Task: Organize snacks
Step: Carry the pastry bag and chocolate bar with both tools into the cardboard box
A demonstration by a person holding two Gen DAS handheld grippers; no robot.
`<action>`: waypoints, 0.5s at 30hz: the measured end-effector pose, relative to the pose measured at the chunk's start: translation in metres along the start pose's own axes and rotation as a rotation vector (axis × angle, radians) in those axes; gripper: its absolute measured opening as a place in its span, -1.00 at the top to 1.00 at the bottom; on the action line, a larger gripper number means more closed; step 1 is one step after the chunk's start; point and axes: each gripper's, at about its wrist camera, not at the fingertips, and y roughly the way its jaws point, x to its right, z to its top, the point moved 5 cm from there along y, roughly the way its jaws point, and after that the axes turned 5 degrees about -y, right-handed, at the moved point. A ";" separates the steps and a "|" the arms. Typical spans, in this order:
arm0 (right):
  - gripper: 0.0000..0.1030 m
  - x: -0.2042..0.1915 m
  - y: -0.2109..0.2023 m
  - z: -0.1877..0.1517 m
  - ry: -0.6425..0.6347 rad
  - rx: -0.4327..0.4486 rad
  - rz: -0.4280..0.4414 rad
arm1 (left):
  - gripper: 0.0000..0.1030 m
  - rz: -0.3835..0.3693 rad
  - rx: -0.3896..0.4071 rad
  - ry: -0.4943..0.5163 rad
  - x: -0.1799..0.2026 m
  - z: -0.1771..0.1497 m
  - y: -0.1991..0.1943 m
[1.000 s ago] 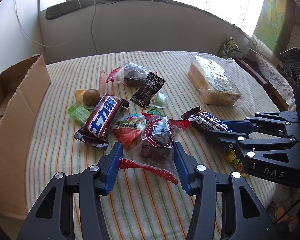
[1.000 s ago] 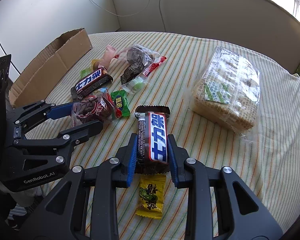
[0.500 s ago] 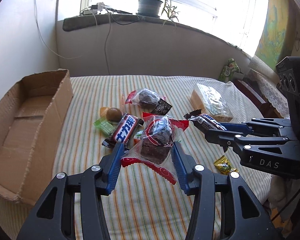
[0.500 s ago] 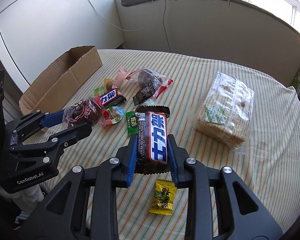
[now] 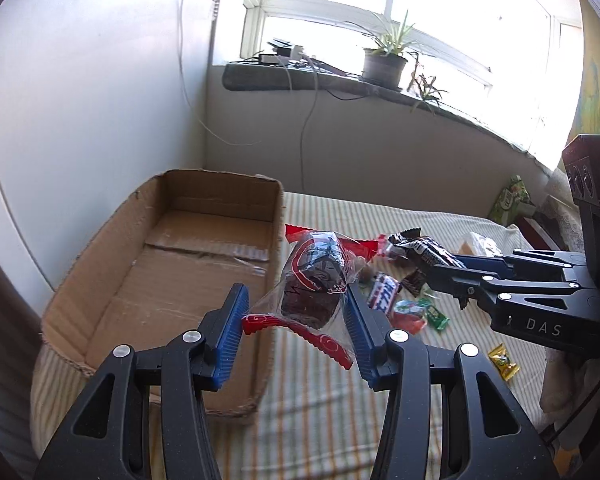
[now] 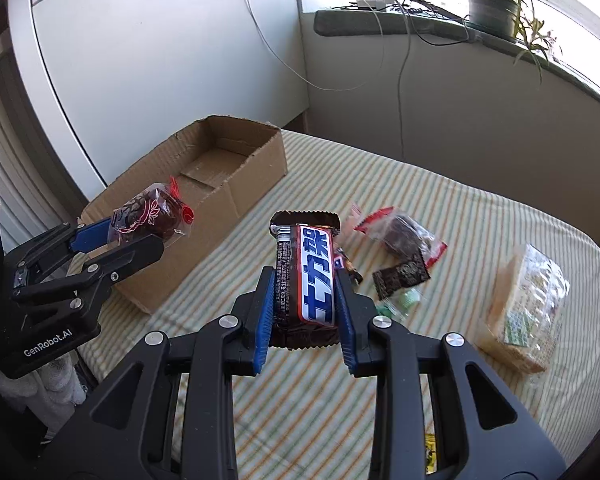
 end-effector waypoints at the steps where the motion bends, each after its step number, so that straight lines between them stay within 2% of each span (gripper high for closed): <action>1: 0.43 -0.006 0.004 0.006 -0.009 0.003 0.007 | 0.08 0.013 0.005 -0.009 -0.007 0.001 -0.002; 15: 0.43 -0.074 0.053 0.054 -0.109 -0.004 0.086 | 0.08 0.131 0.022 -0.104 -0.076 0.006 -0.004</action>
